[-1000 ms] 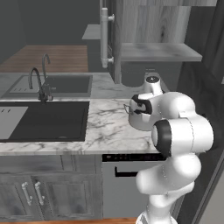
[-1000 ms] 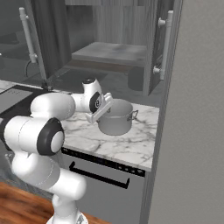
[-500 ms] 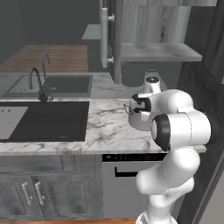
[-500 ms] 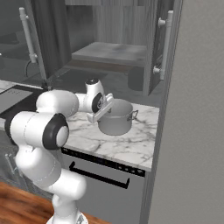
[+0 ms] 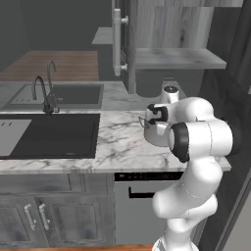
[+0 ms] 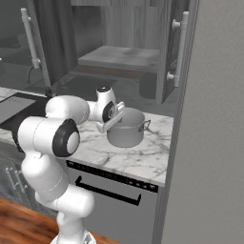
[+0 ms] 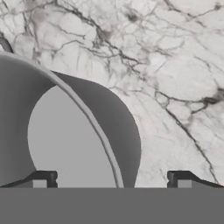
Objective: Pick the kettle from the cabinet and place it on a stove burner. Then pick the pot from the counter and place it on another stove burner. Finally, turn both burners on.
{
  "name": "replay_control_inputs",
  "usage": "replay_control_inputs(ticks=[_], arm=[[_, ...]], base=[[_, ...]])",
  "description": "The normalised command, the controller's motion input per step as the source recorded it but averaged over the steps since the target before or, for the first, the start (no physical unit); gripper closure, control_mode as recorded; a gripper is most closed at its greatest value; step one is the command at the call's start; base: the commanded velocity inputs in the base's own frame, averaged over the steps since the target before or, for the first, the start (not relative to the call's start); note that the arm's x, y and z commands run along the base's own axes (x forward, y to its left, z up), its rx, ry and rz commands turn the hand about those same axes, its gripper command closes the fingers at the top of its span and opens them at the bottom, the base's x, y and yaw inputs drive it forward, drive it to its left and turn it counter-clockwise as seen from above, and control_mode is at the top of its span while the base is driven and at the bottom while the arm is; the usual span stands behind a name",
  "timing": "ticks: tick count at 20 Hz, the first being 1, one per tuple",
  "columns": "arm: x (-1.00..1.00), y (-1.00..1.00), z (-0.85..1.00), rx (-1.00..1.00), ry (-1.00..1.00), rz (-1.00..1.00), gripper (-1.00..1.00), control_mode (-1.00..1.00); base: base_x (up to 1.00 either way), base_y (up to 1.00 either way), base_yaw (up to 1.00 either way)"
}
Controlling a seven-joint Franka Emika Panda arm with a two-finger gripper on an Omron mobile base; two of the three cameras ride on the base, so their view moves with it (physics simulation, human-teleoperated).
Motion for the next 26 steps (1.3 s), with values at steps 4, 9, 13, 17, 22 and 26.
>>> replay_control_inputs(ticks=[4, 9, 13, 17, 22, 26], arm=[[0.15, 0.00, -0.12, 0.02, 0.00, 0.00, -1.00, -1.00], [0.11, 0.00, -0.13, 0.02, 0.00, 0.00, -1.00, -1.00], [0.01, 0.00, -0.15, 0.02, 0.00, 0.00, -1.00, -1.00], [0.01, 0.01, -0.18, 0.01, 0.00, 0.00, 1.00, -1.00], [0.02, 0.00, -0.10, 0.00, 0.00, 0.00, 1.00, -1.00], [0.00, 0.00, -0.01, 0.00, 0.00, 0.00, 1.00, -1.00]], base=[[0.00, 0.00, 0.00], [0.00, 0.00, 0.00], [0.00, 0.00, 0.00], [0.00, 0.00, 0.00], [0.00, 0.00, 0.00], [0.00, 0.00, 0.00]])
